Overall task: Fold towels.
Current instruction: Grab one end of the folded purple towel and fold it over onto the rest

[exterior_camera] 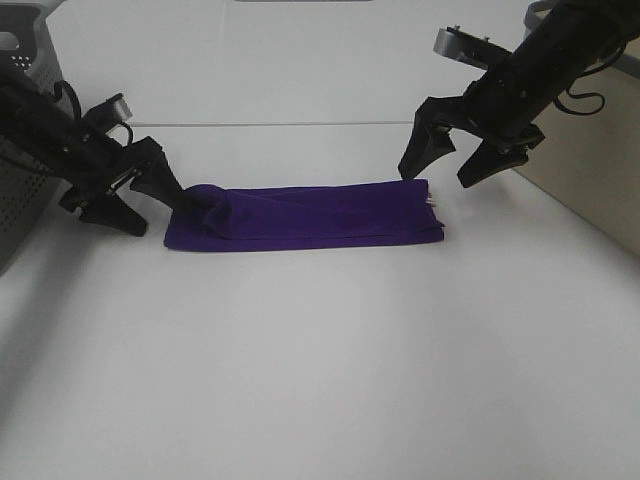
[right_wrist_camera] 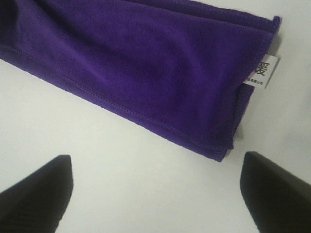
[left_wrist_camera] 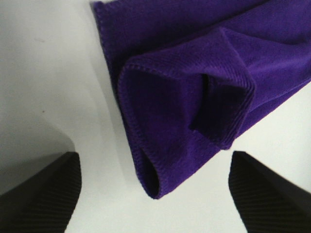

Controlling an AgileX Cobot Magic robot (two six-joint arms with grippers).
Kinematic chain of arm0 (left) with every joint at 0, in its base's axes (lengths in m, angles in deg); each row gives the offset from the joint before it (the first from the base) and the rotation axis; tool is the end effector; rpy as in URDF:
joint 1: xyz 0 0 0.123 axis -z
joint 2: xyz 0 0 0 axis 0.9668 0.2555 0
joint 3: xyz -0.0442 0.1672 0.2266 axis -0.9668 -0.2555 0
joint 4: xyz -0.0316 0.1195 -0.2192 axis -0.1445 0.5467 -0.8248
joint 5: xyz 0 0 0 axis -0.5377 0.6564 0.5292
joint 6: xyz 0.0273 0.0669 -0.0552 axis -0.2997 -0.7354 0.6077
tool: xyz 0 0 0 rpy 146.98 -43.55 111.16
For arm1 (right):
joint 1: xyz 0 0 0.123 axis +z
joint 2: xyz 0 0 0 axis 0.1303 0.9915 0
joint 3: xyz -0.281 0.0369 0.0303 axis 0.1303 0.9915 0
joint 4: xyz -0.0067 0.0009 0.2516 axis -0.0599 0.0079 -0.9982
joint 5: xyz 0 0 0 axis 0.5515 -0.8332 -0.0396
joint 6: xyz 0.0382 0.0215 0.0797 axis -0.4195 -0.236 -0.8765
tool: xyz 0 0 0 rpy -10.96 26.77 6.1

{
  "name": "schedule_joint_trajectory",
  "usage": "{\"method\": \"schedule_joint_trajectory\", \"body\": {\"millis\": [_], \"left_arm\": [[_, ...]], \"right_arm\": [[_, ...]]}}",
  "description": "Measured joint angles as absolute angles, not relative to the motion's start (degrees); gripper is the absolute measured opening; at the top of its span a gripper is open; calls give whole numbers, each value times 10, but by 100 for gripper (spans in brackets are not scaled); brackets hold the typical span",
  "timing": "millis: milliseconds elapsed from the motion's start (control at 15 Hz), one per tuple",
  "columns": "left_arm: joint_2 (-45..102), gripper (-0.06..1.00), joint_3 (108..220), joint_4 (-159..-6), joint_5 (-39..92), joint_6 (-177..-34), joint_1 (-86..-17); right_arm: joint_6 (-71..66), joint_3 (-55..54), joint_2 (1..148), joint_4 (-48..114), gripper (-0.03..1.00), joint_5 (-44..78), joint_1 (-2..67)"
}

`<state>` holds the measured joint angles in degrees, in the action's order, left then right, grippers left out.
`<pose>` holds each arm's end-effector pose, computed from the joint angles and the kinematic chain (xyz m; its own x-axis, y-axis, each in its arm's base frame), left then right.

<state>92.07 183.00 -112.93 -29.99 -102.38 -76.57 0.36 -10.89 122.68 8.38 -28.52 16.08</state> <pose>0.4604 -0.0437 0.0951 -0.9892 0.0572 -0.1346 0.1262 0.7986 -0.5884 0.4248 0.1047 0.1791 -0.9283 -0.2251 -0.2960 -0.3343 0.8538 0.3992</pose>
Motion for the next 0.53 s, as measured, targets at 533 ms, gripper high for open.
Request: {"method": "schedule_joint_trajectory", "body": {"millis": [533], "left_arm": [[962, 76, 1876, -1198, -270, -1004, -661]], "right_arm": [[2, -109, 1227, 95, 90, -315, 161]]}}
